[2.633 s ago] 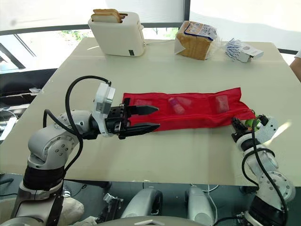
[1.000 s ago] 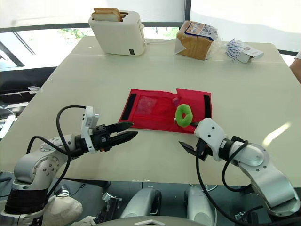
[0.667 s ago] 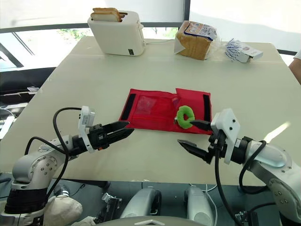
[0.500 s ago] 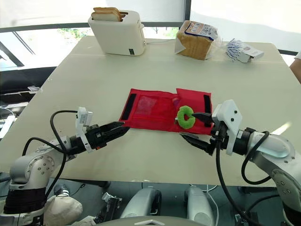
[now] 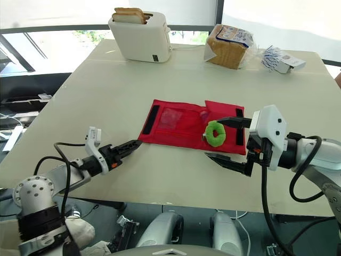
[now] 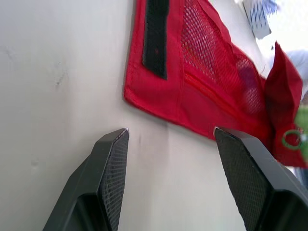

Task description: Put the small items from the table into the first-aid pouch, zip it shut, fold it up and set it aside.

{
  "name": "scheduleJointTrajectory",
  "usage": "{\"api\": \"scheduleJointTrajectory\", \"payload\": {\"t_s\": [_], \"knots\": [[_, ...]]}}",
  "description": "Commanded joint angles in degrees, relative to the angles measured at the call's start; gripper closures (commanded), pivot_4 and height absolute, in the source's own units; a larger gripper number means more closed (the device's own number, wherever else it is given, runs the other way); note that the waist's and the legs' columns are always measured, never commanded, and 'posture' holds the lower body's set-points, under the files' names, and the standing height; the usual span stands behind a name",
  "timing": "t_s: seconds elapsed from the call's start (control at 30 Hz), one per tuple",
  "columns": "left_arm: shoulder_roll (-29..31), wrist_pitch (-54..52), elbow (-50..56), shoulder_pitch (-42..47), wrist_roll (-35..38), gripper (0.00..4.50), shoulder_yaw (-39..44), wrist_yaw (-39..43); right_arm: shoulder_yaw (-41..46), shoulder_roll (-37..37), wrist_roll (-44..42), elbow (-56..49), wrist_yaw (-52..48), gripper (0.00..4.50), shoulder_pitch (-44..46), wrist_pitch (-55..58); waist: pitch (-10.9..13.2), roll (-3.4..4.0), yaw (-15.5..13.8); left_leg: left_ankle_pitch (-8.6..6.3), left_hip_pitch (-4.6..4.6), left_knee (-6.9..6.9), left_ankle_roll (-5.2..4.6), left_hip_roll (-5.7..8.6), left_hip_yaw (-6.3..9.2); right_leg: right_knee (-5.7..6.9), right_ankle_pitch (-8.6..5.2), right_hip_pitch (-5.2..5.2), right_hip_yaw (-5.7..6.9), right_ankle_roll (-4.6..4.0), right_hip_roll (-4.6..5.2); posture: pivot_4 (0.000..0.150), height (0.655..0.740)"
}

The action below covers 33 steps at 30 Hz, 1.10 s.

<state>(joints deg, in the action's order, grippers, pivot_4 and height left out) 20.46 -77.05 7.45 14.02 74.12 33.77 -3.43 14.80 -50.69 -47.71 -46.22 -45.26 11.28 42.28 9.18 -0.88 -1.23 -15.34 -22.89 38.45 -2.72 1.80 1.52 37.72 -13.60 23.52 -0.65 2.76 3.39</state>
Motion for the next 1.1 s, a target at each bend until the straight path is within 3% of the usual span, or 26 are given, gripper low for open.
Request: {"api": "scheduleJointTrajectory", "payload": {"t_s": [0.03, 0.23, 0.4, 0.77, 0.87, 1.0, 1.03, 1.1], "knots": [[-2.9, 1.1, -3.1, 1.9, 3.1, 1.48, 0.6, -9.5, 3.1, -2.0, -0.2, -2.2, 0.3, 0.09, 1.1, -1.7, 0.0, -0.01, -0.1, 0.04, 0.00, 0.00, 0.07, 0.00, 0.00, 0.00, 0.00, -0.01, 0.00, 0.00, 0.00, 0.150, 0.7400], [-5.5, 4.1, -5.9, 4.5, 8.3, 1.48, -0.8, -16.9, 2.8, -3.3, -0.5, -3.3, 2.5, 0.09, 1.0, -1.2, 0.0, -0.01, -0.2, 0.06, 0.00, 0.00, 0.10, 0.01, -0.01, 0.01, 0.00, -0.01, -0.01, 0.00, 0.01, 0.150, 0.7400], [-7.2, 7.3, -5.9, 4.4, 10.6, 1.48, -3.1, -18.1, 2.7, -3.6, 0.1, -3.5, 3.8, 0.09, 0.6, -1.4, 0.0, -0.01, -0.7, 0.06, 0.00, 0.00, 0.11, 0.03, -0.03, -0.01, 0.00, -0.01, -0.02, -0.01, 0.02, 0.150, 0.7400], [-11.4, 14.0, -9.1, 7.9, 6.3, 1.48, -9.8, -13.9, 3.5, -3.2, 0.0, -2.4, 6.0, 0.09, 0.2, -0.8, -0.1, -0.03, -1.5, 0.07, -0.01, 0.01, 0.11, 0.14, -0.02, -0.07, 0.00, -0.09, 0.06, -0.01, 0.09, 0.150, 0.7400], [-11.8, 14.8, -10.4, 9.1, 4.4, 2.31, -11.6, -11.9, 3.2, -2.8, -0.2, -2.1, 7.5, 0.00, -0.3, 0.1, -0.1, -0.04, -1.3, 0.07, -0.02, 0.01, 0.10, 0.15, -0.03, -0.10, 0.00, -0.08, 0.04, 0.00, 0.09, 0.150, 0.7400], [-12.2, 15.9, -10.9, 9.4, 3.1, 4.14, -12.2, -10.2, 2.3, -1.9, -0.5, -1.5, 10.2, 0.00, -1.0, 1.1, -0.1, -0.03, -1.1, 0.07, -0.02, 0.01, 0.10, 0.14, -0.02, -0.09, -0.01, -0.08, 0.04, 0.00, 0.07, 0.150, 0.7400], [-12.1, 16.0, -10.5, 9.2, 3.1, 4.39, -12.2, -10.0, 1.7, -1.6, 0.4, -1.1, 11.3, 0.00, -1.1, 1.4, -0.1, -0.03, -1.1, 0.07, -0.02, 0.01, 0.10, 0.14, -0.02, -0.09, 0.00, -0.08, 0.05, 0.00, 0.08, 0.150, 0.7400], [-11.3, 16.1, -8.9, 8.6, 3.1, 4.39, -12.0, -8.7, -0.8, -1.0, 4.9, 0.6, 12.8, 0.00, -2.2, 0.5, -0.1, -0.07, -1.0, 0.07, -0.02, 0.01, 0.10, 0.14, -0.03, -0.08, 0.00, -0.08, 0.03, 0.00, 0.07, 0.150, 0.7400]]}}
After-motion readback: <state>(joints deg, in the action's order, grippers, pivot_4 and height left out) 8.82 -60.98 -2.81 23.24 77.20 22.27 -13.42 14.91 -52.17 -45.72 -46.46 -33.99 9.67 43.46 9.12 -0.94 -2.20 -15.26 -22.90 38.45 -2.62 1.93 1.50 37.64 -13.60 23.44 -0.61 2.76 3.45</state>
